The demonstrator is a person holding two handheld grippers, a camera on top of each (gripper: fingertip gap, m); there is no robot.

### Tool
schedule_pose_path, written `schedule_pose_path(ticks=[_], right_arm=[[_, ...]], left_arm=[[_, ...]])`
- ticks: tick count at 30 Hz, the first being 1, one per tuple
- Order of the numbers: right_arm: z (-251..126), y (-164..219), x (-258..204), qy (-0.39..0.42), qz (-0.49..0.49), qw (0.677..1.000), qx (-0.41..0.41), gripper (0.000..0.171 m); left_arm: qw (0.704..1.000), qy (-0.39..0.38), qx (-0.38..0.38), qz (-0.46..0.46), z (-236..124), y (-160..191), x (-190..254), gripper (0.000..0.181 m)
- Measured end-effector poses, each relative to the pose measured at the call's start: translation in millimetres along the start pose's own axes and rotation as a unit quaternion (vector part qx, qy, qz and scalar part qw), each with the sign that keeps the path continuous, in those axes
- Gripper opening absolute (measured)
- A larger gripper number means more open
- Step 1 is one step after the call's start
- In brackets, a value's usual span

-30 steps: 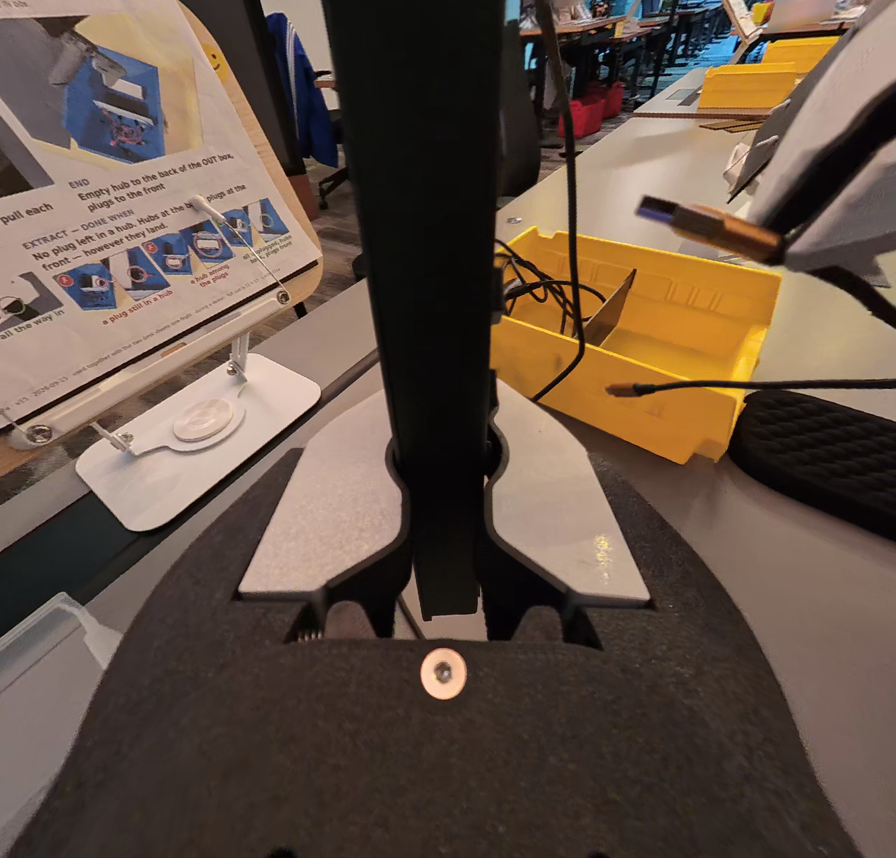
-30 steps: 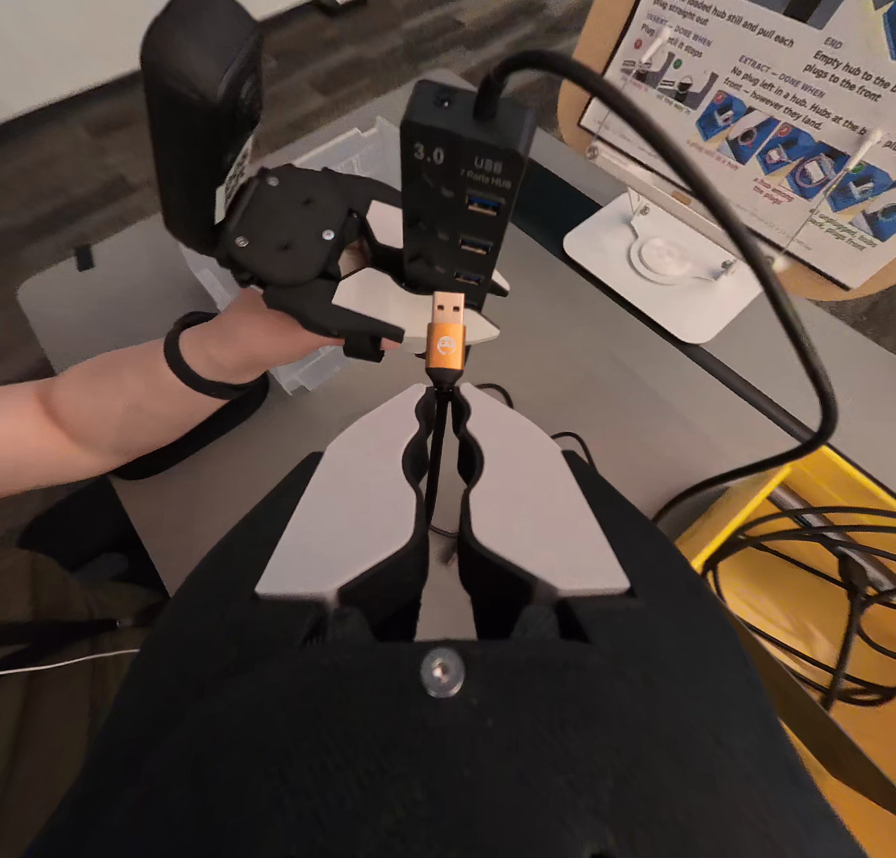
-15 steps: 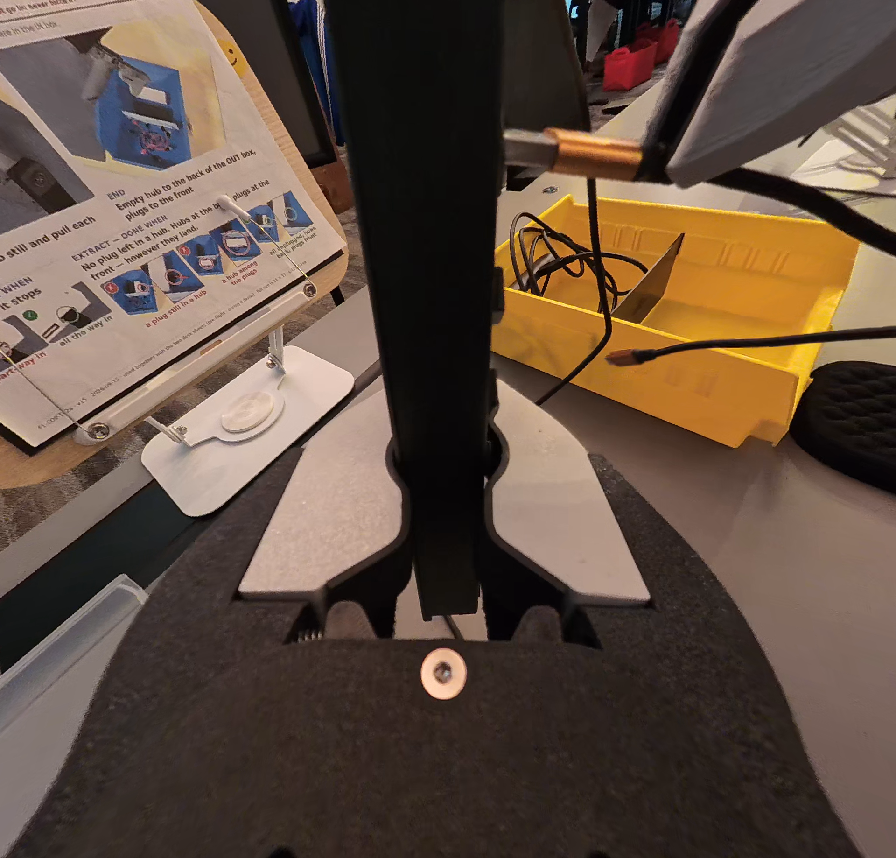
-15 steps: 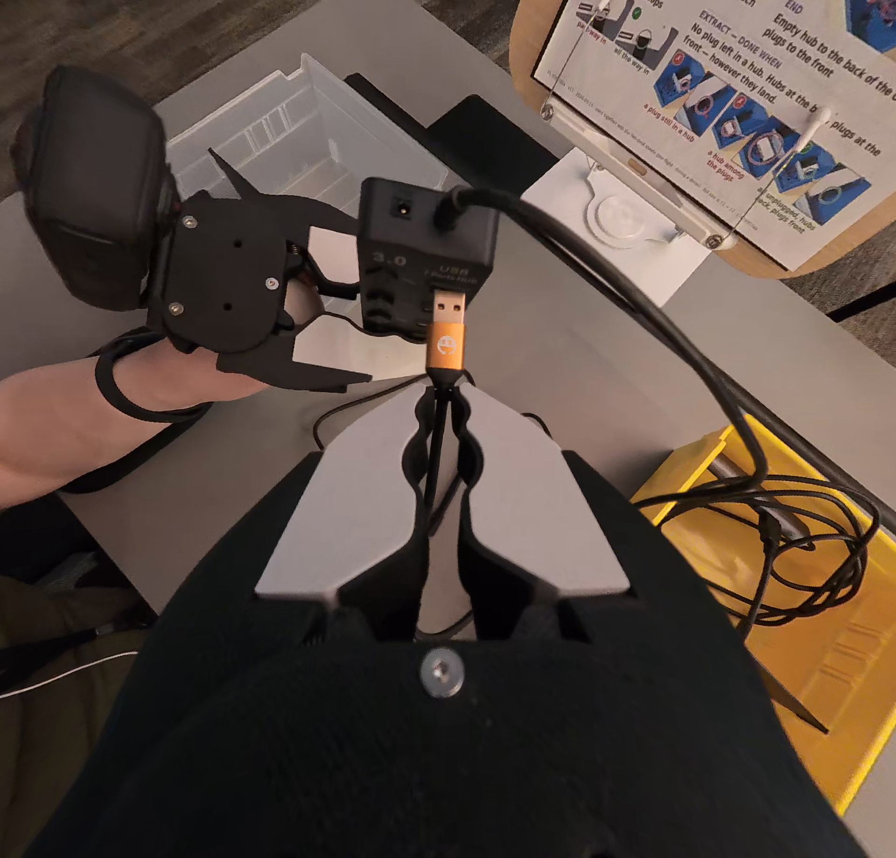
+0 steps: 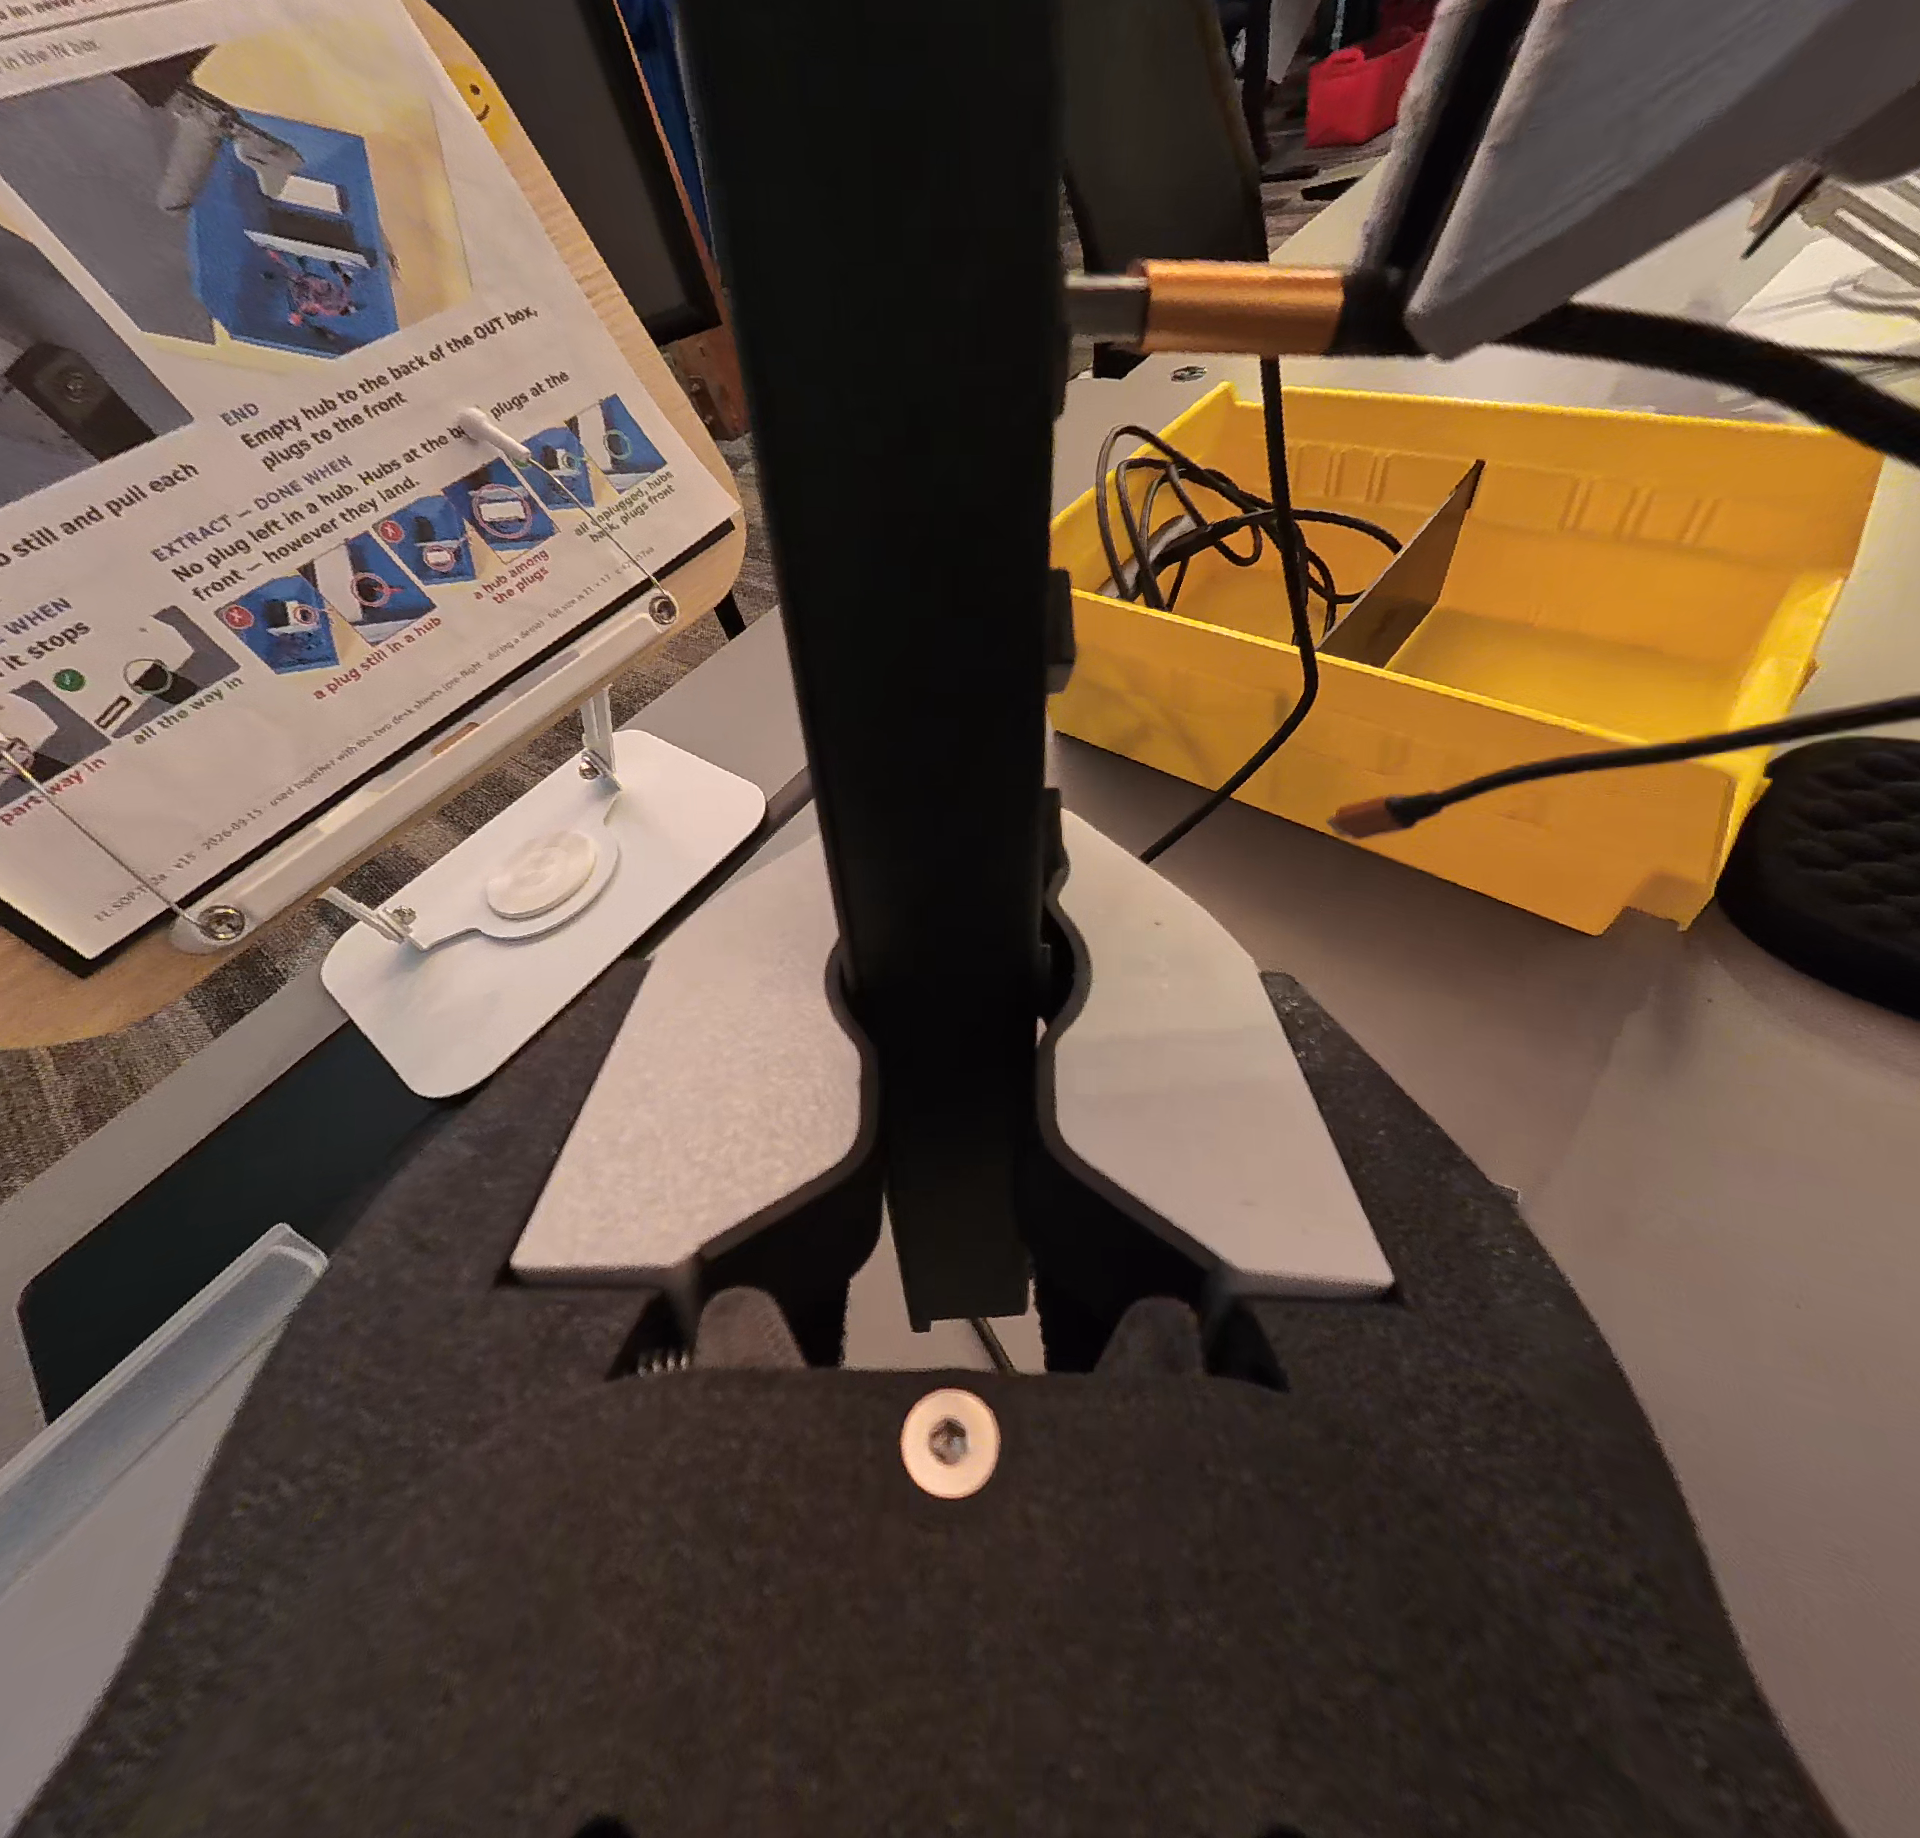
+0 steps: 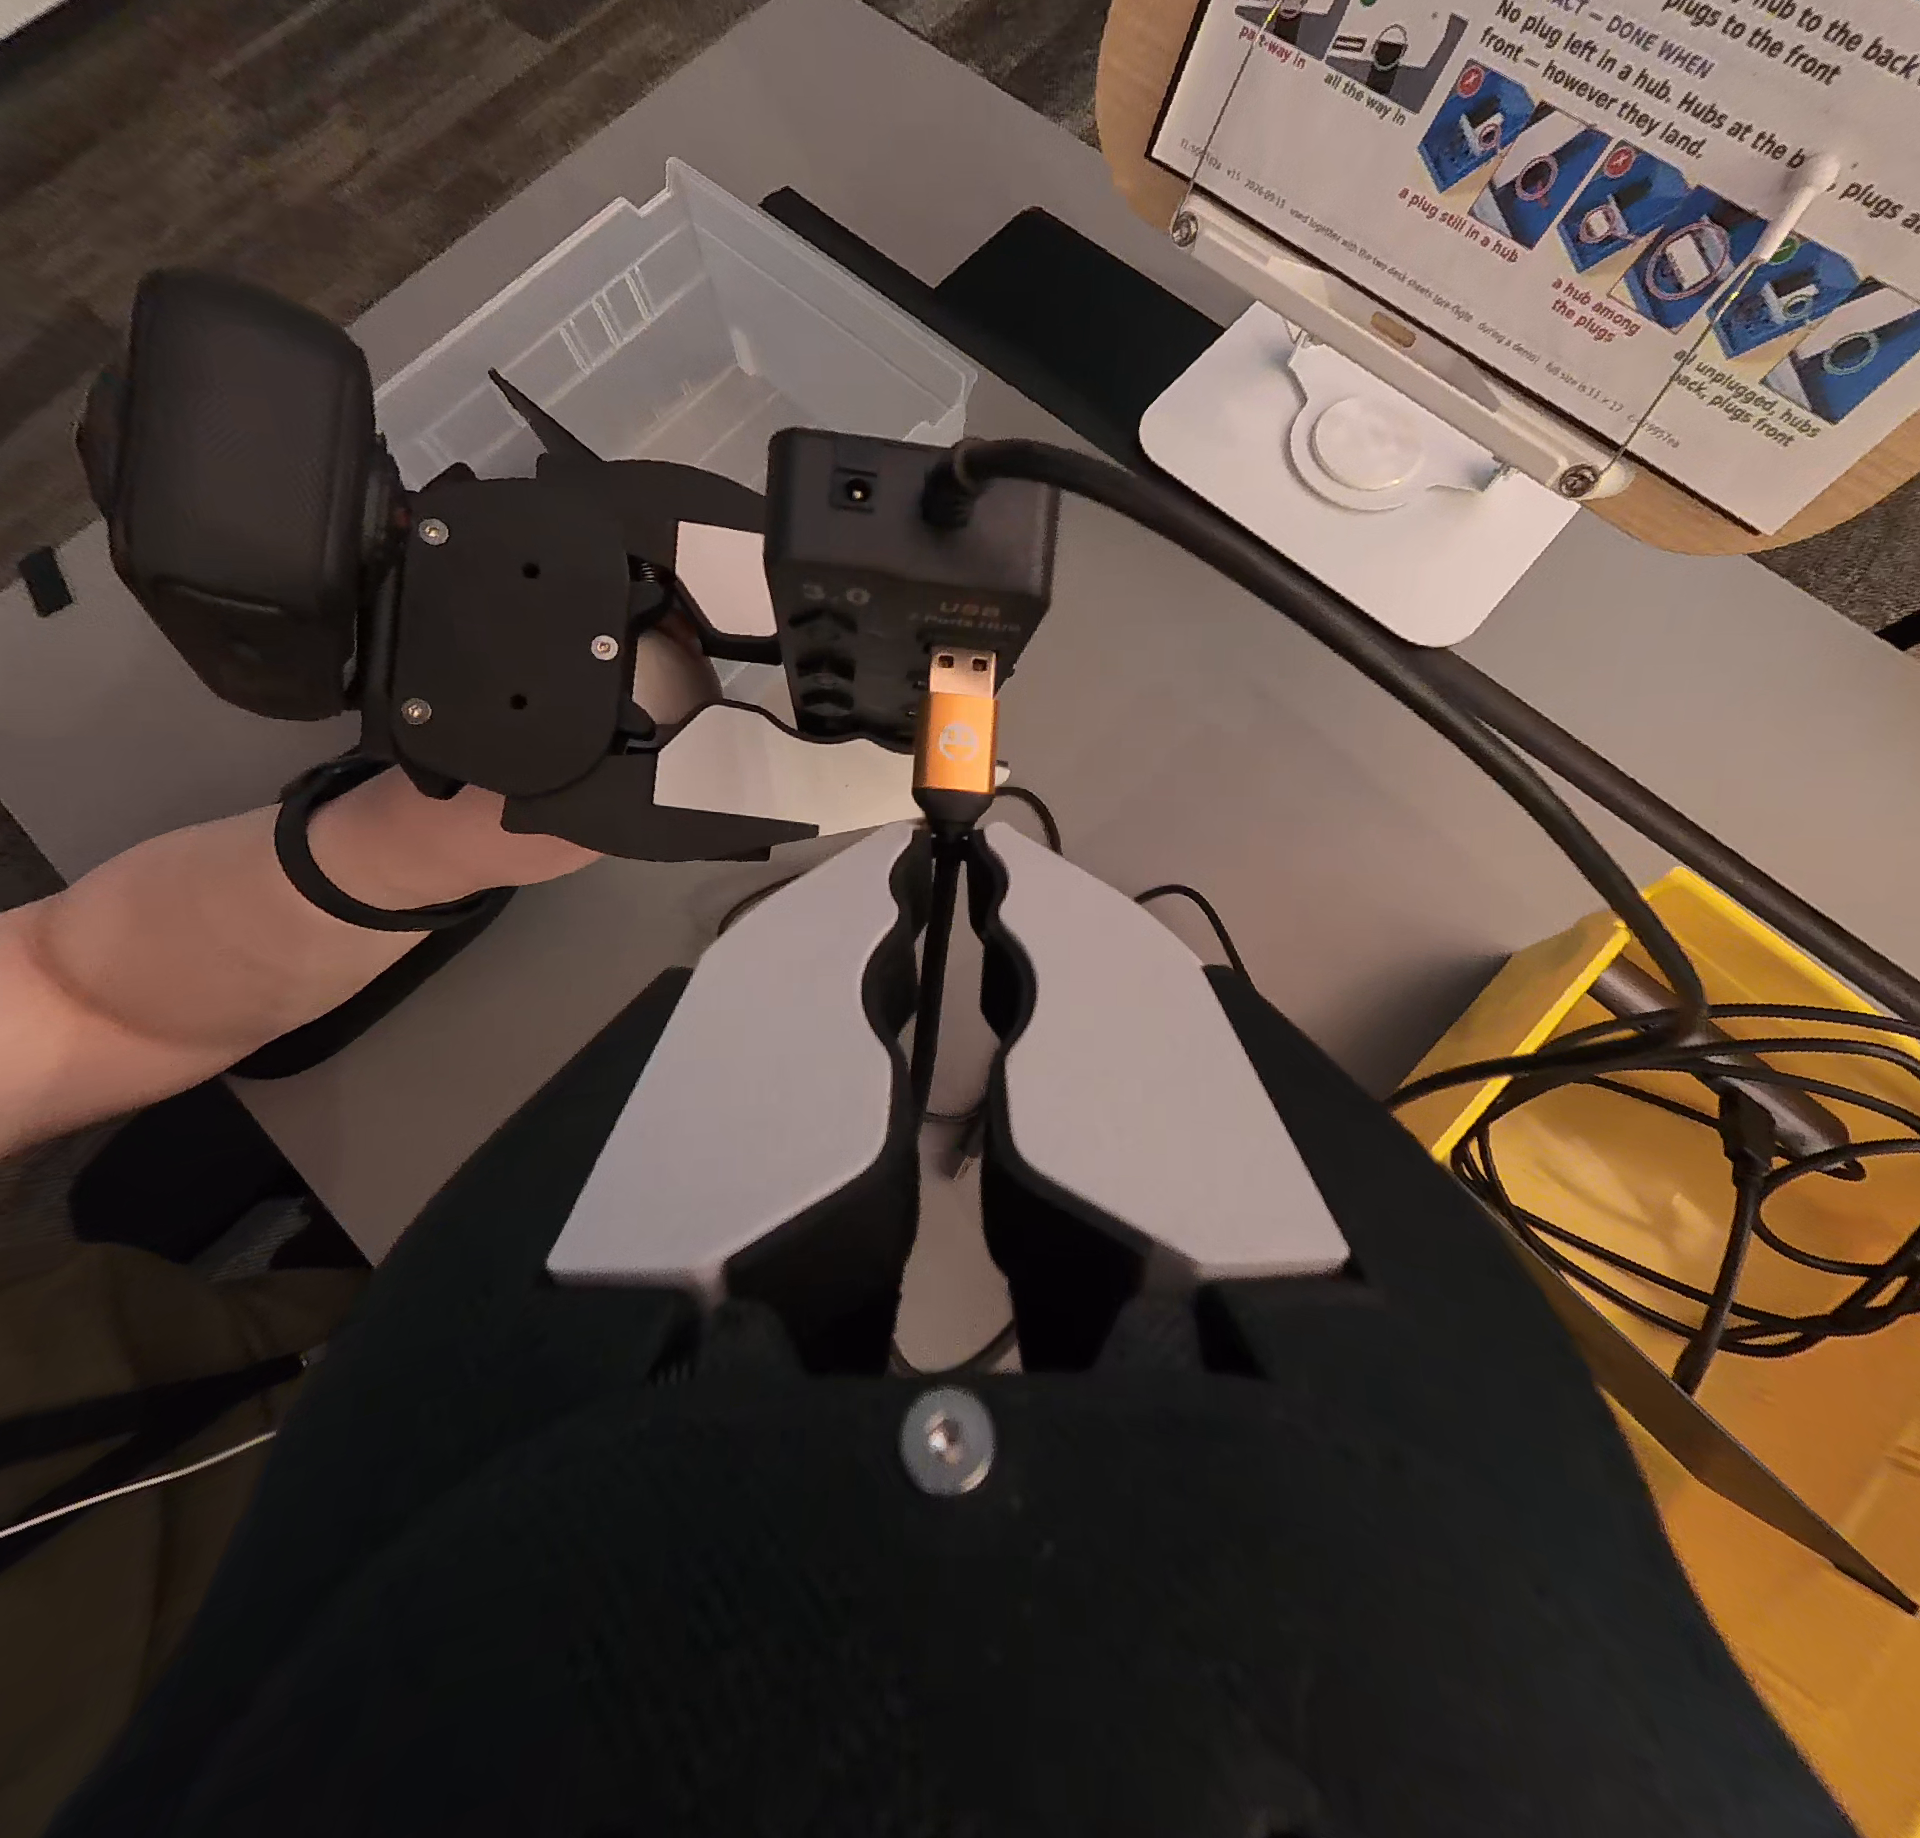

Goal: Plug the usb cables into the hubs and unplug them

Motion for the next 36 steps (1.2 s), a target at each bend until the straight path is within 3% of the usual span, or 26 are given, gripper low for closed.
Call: schedule_pose_path(ticks=[6,23,30,36], right_arm=[[-1,1,2,0.004,0.002,0.999,0.032,0.007],[18,37,-4,0.031,0.018,0.973,0.228,0.007],[17,43,1,0.022,0.026,0.971,0.236,0.007],[14,39,0,0.041,-0.029,0.977,0.206,0.007]], left_arm=[[1.000,0.011,-0.004,-0.015,3,3,-1,0.025],[0.998,0.027,0.004,-0.053,6,6,-1,0.025],[1.000,-0.012,-0.019,0.003,6,6,1,0.026],[0.999,-0.006,-0.019,0.035,7,6,2,0.027]])
Point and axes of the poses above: each gripper's, where its closed fingertips meet, z out along the fingers, y out of its underside, x = y × z across the jaws, the point moved 9 cm from there along -z, back along the fingers, and after that the axes turned 8 degrees about y, right-handed, at the moved point
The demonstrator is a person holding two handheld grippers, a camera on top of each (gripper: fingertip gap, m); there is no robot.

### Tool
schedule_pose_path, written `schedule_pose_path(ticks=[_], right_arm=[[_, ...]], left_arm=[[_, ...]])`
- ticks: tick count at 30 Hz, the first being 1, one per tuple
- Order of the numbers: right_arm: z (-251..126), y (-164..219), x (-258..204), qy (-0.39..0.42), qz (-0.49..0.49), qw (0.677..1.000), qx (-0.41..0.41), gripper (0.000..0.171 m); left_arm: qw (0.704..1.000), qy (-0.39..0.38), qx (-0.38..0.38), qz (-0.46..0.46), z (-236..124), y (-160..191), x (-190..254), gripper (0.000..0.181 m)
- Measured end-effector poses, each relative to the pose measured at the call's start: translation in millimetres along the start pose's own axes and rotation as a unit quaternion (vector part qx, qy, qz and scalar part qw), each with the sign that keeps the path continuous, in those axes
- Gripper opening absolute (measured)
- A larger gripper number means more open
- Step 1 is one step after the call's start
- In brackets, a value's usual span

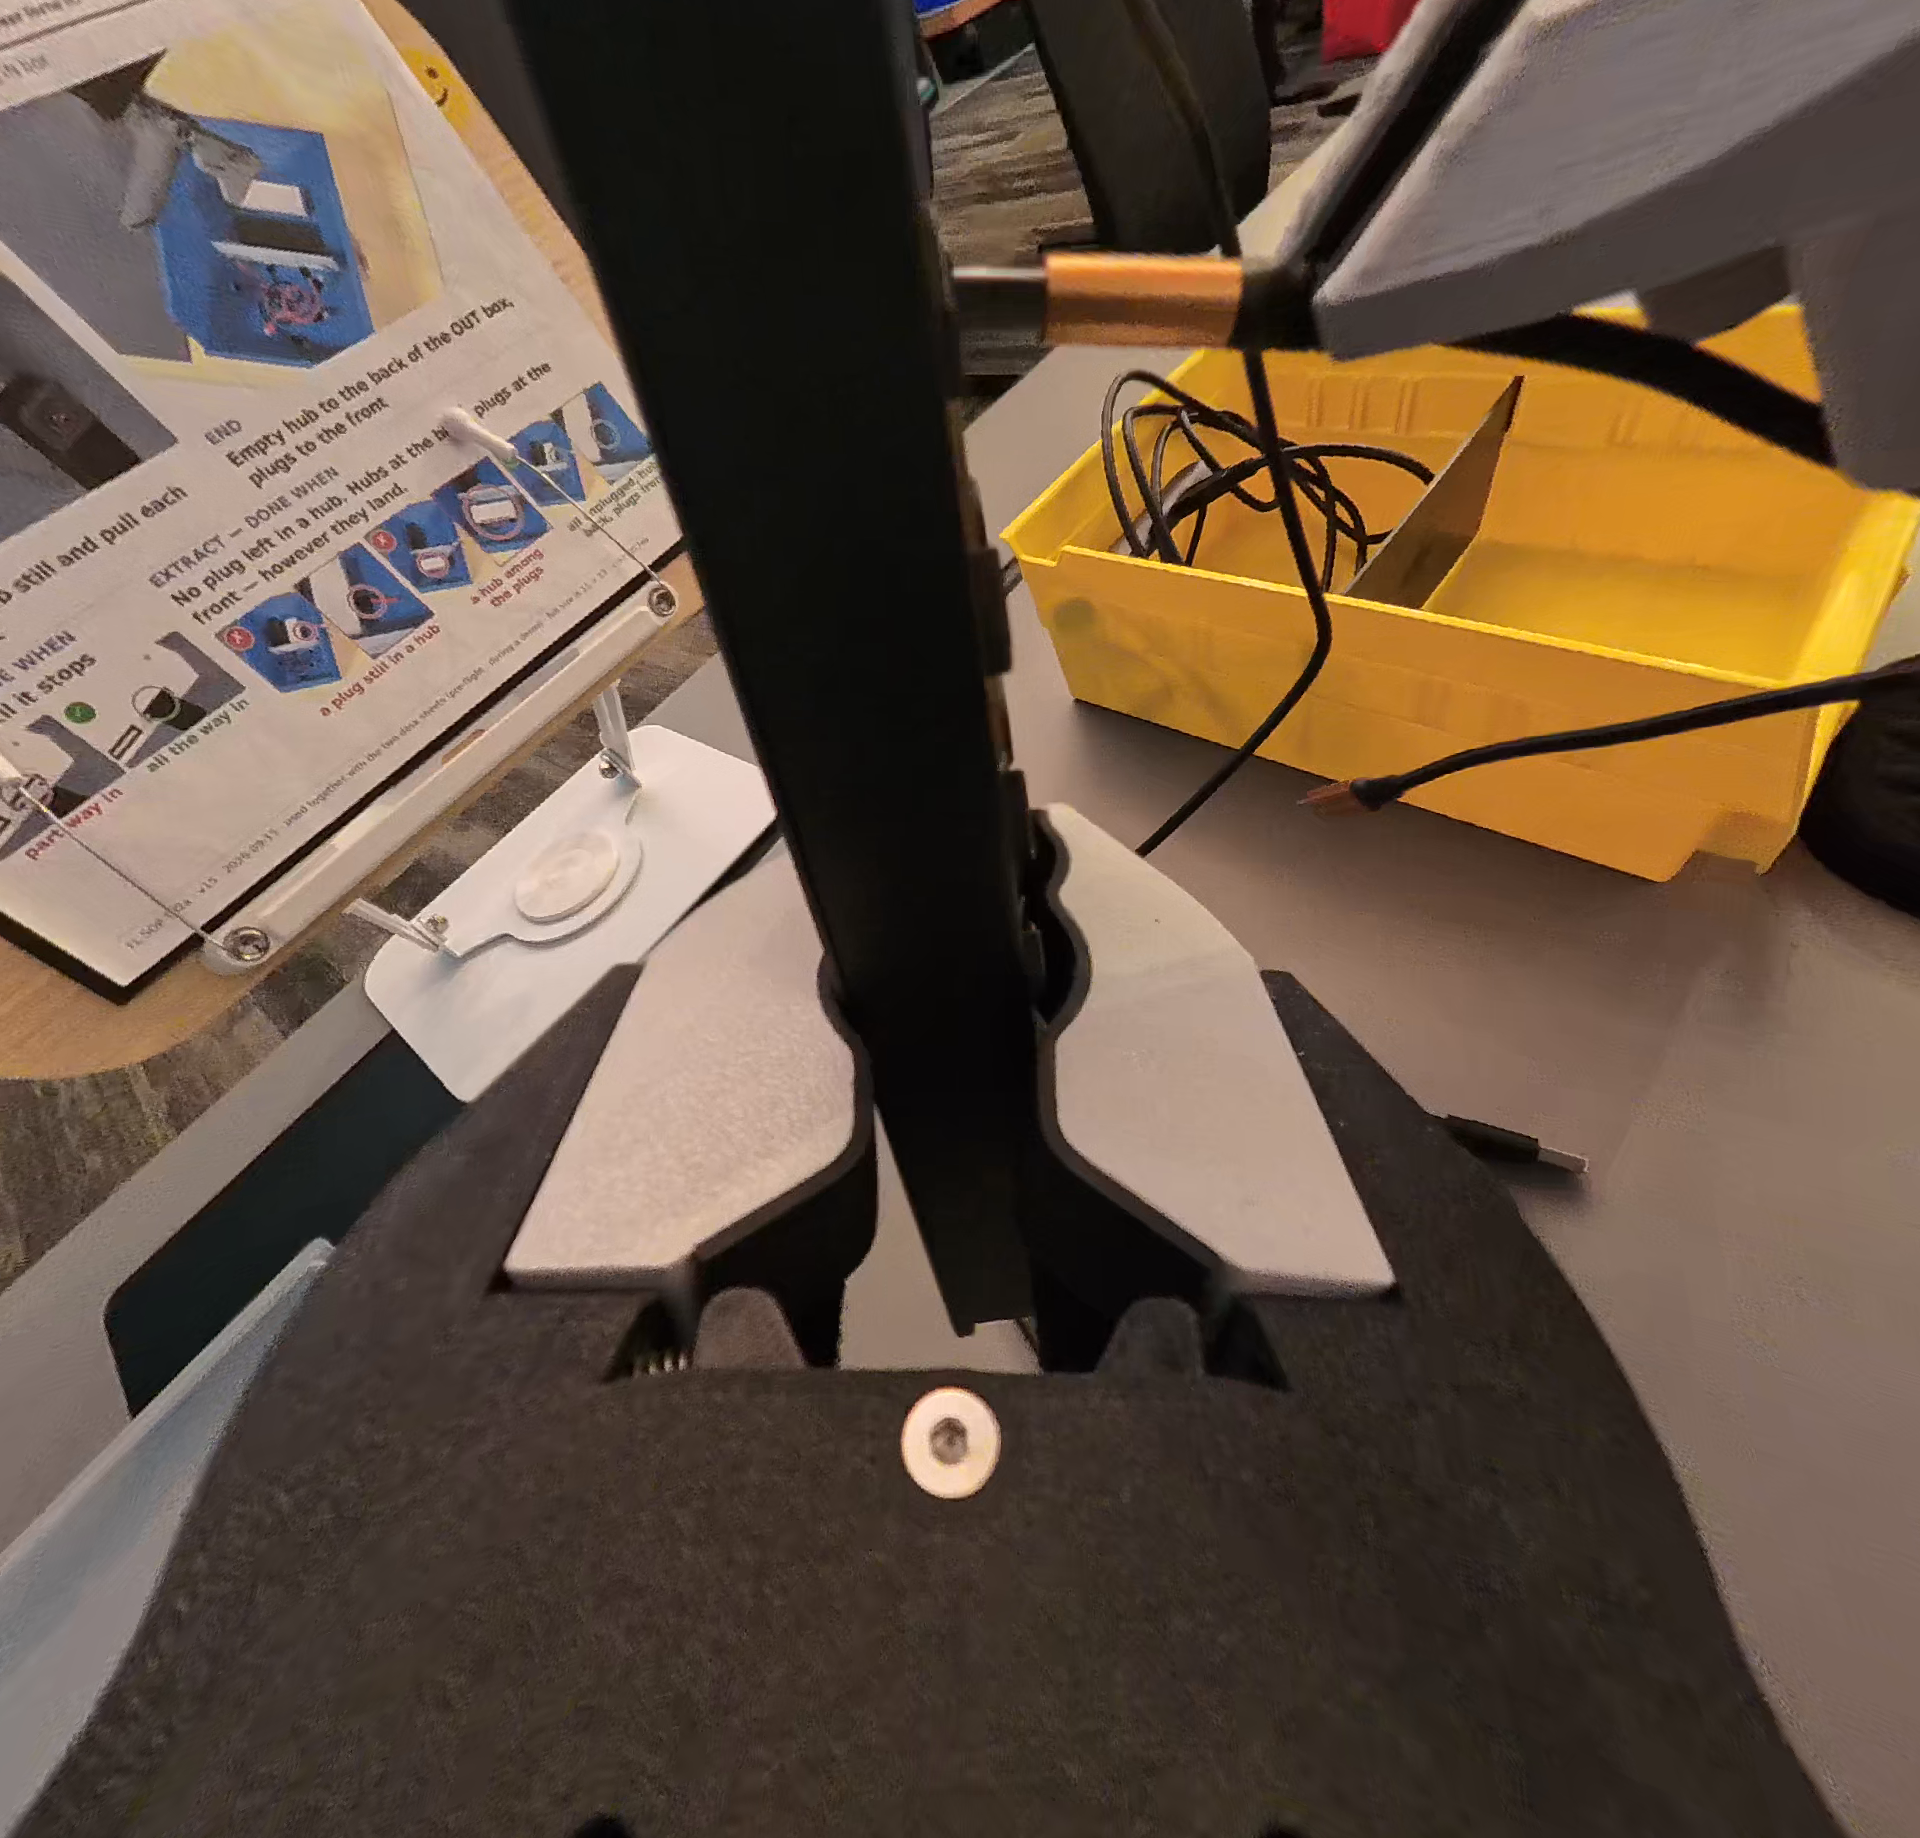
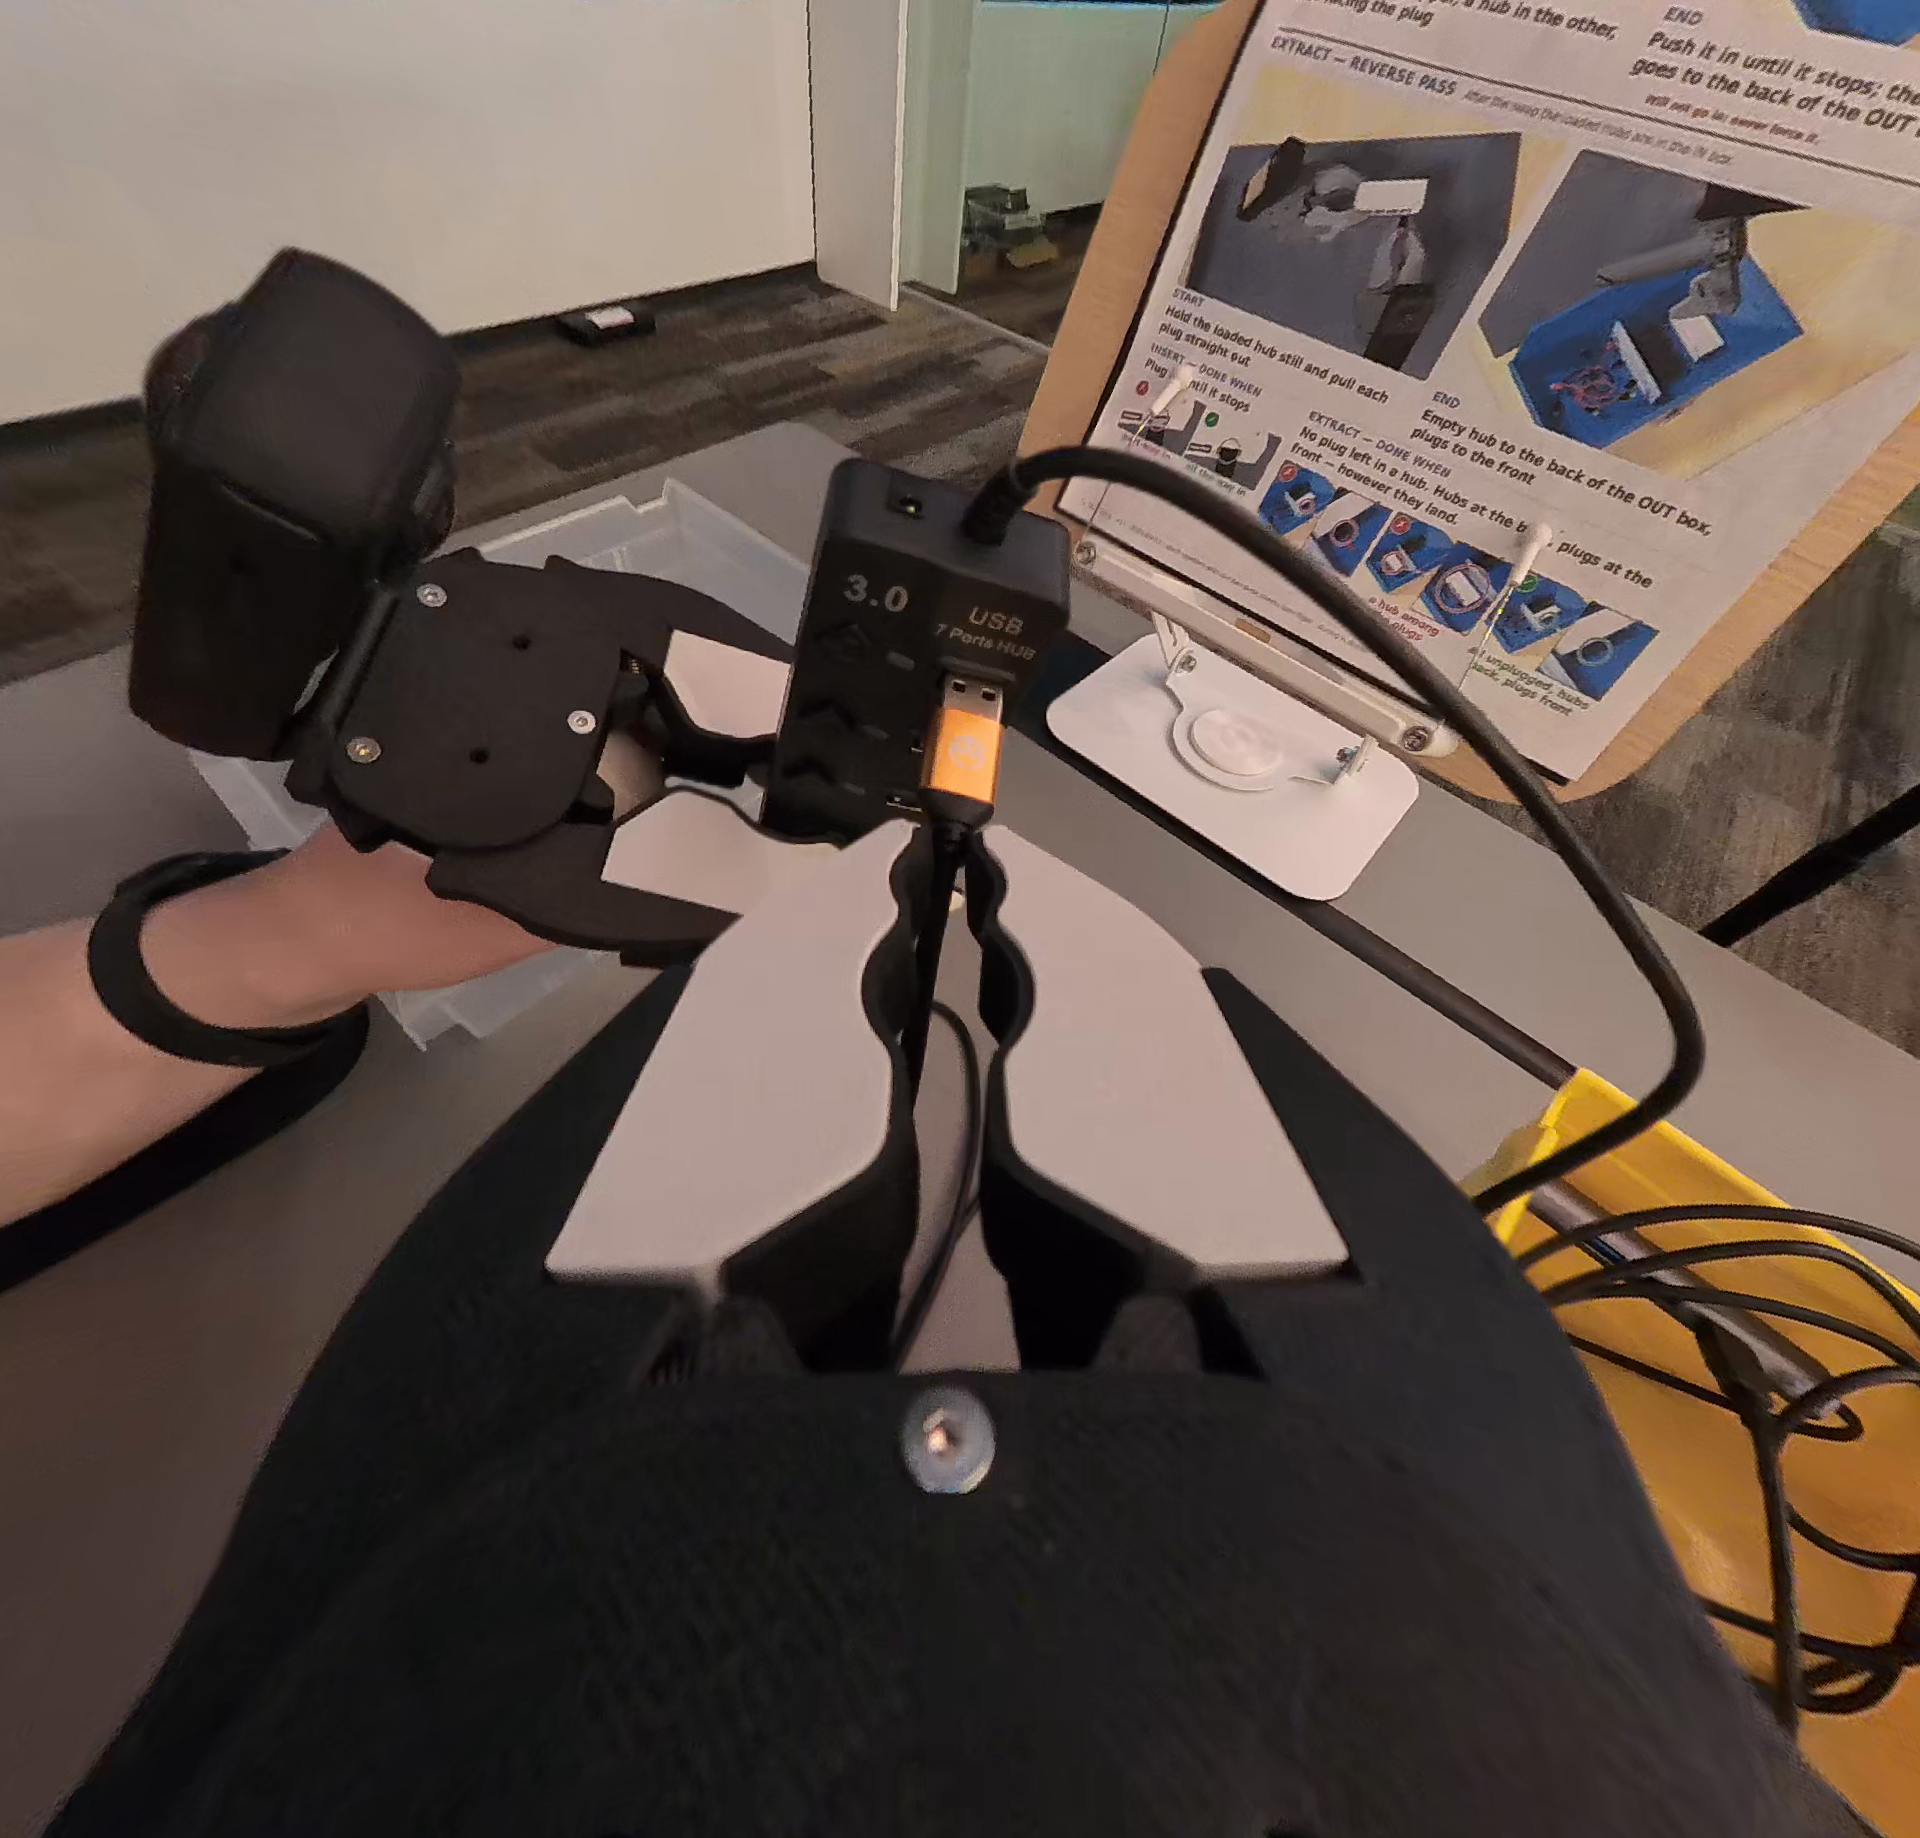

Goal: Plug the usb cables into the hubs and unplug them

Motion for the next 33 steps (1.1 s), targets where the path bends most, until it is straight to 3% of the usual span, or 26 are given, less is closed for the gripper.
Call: schedule_pose_path(ticks=[6,11,16,19,33], right_arm=[[-3,-6,2,-0.008,0.006,1.000,-0.008,0.006],[-2,-5,0,0.004,0.003,1.000,0.009,0.007],[5,-1,0,-0.005,0.034,0.999,0.018,0.007],[9,4,-2,-0.001,0.036,0.999,0.019,0.007],[1,13,-7,0.038,0.036,0.988,0.146,0.007]], left_arm=[[0.999,-0.016,-0.009,0.033,0,1,-2,0.027],[1.000,0.008,-0.001,-0.002,2,2,-1,0.027],[0.993,0.063,0.022,-0.098,3,4,-4,0.025],[0.994,0.056,0.022,-0.096,2,4,-5,0.025],[0.998,0.015,0.017,-0.059,0,0,-1,0.026]])
Point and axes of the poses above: each gripper's, where its closed fingertips meet, z out along the fingers, y out of its underside, x = y × z across the jaws, the point moved 9 cm from there along -z, back along the fingers, and after that the axes turned 8 degrees about y, right-handed, at the moved point
